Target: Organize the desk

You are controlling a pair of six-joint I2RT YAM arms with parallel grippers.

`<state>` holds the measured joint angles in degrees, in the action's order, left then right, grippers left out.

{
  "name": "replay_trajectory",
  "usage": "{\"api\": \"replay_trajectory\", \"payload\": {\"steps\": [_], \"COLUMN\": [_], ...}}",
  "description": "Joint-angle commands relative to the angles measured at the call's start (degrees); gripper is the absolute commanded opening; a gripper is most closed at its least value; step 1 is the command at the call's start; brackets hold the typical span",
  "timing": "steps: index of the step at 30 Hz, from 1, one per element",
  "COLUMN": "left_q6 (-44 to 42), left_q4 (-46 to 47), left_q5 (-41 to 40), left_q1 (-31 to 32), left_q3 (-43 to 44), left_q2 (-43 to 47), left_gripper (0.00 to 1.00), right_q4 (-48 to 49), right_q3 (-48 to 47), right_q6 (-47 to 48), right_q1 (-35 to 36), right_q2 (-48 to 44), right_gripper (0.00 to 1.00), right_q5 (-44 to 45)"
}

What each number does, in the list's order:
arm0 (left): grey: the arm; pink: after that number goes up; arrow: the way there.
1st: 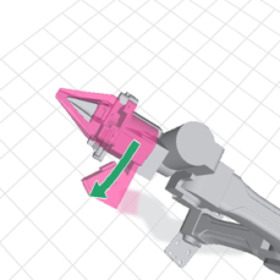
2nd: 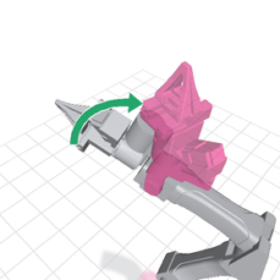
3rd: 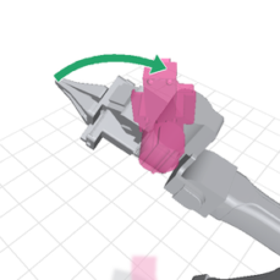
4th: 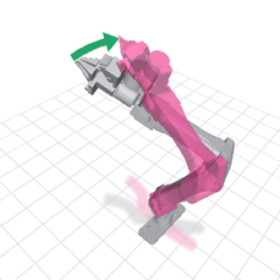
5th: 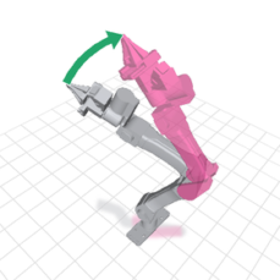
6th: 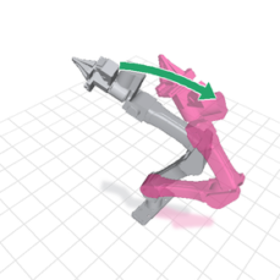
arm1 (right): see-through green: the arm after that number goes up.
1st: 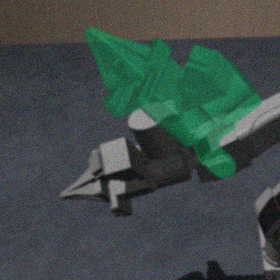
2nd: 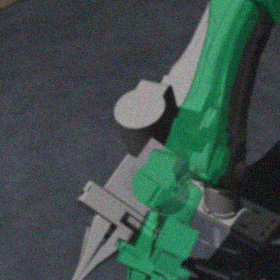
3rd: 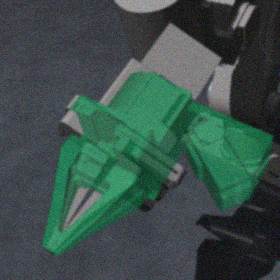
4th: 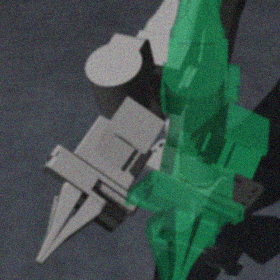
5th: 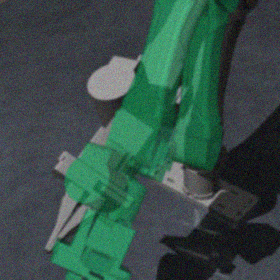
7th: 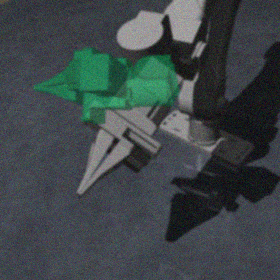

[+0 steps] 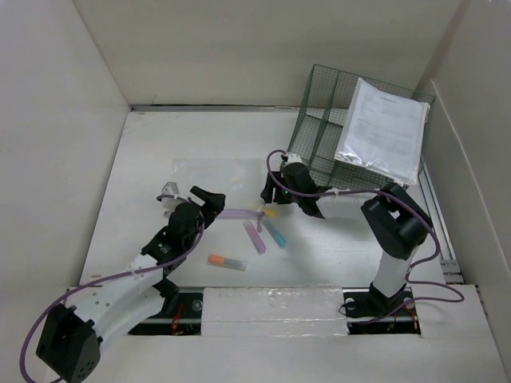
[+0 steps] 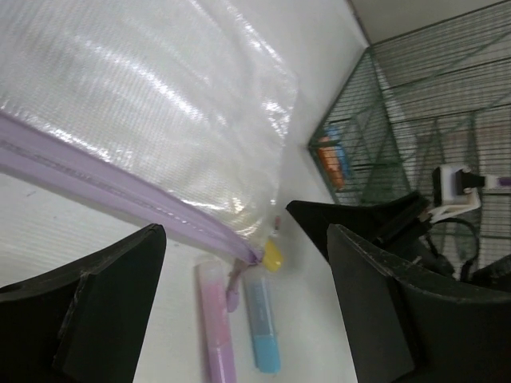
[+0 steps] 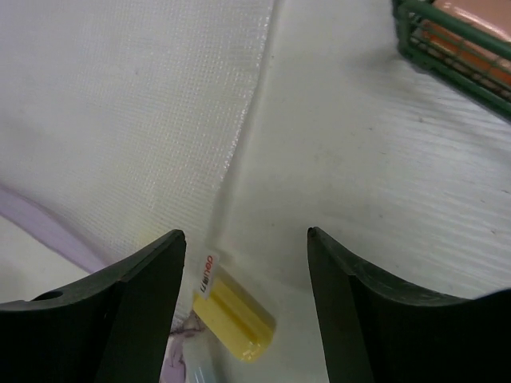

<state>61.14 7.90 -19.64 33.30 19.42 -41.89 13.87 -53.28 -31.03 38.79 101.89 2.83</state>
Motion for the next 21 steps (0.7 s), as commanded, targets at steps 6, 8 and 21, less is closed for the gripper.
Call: {"api": "replay_trajectory", "payload": {"steps": [6, 8, 21], "left_q6": [1.34, 1.87, 2.31], "left_q4": [5.98, 6.77, 13.98], "left_q5": [-2.59, -4.53, 8.82], "left_q1": [0.01, -0.51, -15.36], "left_q3": [-0.70, -1.22, -5.18], "left_q2": [-9.61, -11.71, -17.97], "left_gripper": [0.78, 0.78, 0.79], "right_q4": [5.82, 6.69, 20.41], "right_q3": [-6.93, -6.75, -2.89], "right_q6": [-1.14, -2.28, -7.81], "right_q1": [2.00, 2.00, 2.00], "right_q2": [7.71, 9.02, 14.39], "right_gripper": [0.68, 0.68, 0.64], "right_q5": [-0.46, -0.11, -5.82]}}
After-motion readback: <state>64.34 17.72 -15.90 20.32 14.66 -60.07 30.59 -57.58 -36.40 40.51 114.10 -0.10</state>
